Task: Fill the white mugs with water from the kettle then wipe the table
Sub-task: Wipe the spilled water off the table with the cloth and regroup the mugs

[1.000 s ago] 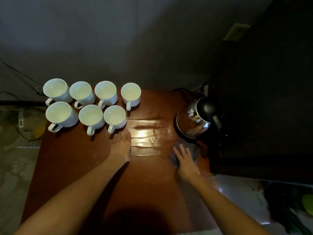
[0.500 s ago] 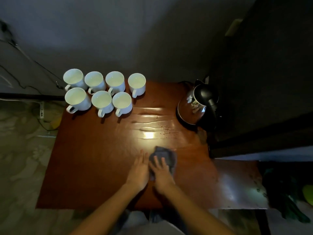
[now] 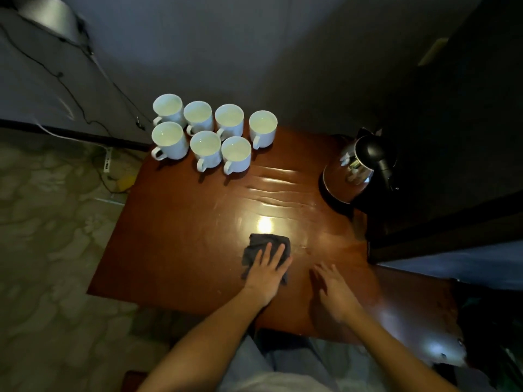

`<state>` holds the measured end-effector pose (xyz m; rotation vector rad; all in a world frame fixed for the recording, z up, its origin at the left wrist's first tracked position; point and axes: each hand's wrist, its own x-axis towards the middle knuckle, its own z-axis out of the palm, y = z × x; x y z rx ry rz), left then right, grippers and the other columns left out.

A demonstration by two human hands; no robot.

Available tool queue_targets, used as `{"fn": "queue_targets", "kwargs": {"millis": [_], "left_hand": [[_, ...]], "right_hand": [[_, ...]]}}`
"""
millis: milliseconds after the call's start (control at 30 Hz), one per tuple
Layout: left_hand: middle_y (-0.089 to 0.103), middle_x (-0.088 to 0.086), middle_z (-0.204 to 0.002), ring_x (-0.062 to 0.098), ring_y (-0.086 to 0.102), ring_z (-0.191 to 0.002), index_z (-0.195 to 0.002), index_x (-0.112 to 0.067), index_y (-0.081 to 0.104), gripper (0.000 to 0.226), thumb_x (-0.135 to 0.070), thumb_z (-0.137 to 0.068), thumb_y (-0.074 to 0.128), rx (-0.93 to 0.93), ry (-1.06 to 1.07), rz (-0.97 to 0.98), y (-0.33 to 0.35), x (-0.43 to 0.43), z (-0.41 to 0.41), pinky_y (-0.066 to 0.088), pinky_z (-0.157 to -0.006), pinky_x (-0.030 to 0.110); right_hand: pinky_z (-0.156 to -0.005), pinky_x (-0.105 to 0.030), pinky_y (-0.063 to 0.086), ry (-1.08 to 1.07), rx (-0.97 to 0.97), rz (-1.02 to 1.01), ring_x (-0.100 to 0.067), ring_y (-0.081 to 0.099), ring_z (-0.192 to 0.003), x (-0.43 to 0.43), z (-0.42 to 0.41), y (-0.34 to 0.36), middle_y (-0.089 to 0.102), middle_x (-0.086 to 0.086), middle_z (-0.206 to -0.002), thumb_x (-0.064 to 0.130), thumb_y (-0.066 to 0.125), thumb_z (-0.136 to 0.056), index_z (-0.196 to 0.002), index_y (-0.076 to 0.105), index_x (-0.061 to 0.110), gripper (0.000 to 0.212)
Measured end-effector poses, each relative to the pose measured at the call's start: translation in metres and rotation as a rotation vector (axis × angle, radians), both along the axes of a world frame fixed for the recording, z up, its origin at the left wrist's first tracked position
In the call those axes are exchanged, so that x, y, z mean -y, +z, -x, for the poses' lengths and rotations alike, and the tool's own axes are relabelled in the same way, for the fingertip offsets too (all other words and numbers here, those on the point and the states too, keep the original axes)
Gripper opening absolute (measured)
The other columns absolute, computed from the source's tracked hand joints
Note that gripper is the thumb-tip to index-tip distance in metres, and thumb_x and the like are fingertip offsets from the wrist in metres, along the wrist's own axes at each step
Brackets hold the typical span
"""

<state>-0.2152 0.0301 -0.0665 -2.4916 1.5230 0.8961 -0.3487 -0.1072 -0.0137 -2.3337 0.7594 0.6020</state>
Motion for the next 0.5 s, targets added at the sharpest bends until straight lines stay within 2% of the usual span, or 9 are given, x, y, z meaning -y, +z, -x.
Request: {"fn": "queue_targets", "kwargs": {"millis": [133, 233, 367, 500], "left_hand": [[-0.033, 0.005, -0.147, 0.036, -0.022, -0.141, -0.149, -0.026, -0.014, 0.065, -0.024, -0.102, 0.031, 0.046, 0.219, 0.022, 0.001, -0.033, -0.038, -0.01, -0.115, 0.046], [-0.024, 0.007, -0.156, 0.037, -0.017, -0.143, -0.148, -0.023, -0.016, 0.065, -0.027, -0.102, 0.03, 0.07, 0.405, -0.026, 0.005, -0.066, -0.094, -0.004, -0.117, 0.046], [-0.02, 0.004, -0.158, 0.036, -0.014, -0.144, -0.149, -0.022, -0.014, 0.066, -0.022, -0.102, 0.032, -0.007, 0.564, -0.075, 0.01, -0.095, -0.163, 0.004, -0.117, 0.047], [-0.018, 0.004, -0.158, 0.036, -0.013, -0.145, -0.15, -0.02, -0.013, 0.063, -0.022, -0.103, 0.029, -0.002, 0.955, -0.096, 0.005, -0.129, -0.188, 0.008, -0.118, 0.049]], "right_hand": [[-0.118, -0.033, 0.01, 0.066, 0.055, -0.001, -0.02, -0.003, -0.146, -0.011, -0.027, 0.009, 0.006, 0.003, -0.159, 0.004, 0.046, -0.091, -0.149, 0.019, 0.02, 0.065], [-0.118, -0.035, 0.007, 0.153, 0.064, 0.0, -0.017, -0.004, -0.146, -0.03, -0.063, 0.008, 0.007, 0.004, -0.159, 0.006, 0.047, -0.091, -0.149, 0.018, 0.023, 0.067], [-0.117, -0.045, 0.006, 0.287, -0.054, -0.008, -0.028, -0.008, -0.145, -0.061, -0.128, 0.003, -0.004, 0.0, -0.159, 0.008, 0.045, -0.093, -0.15, 0.008, 0.029, 0.071], [-0.118, -0.049, 0.013, 0.311, -0.115, 0.062, -0.036, -0.005, -0.144, -0.085, -0.179, -0.005, -0.003, -0.006, -0.159, 0.014, 0.045, -0.094, -0.15, 0.007, 0.027, 0.069]]}}
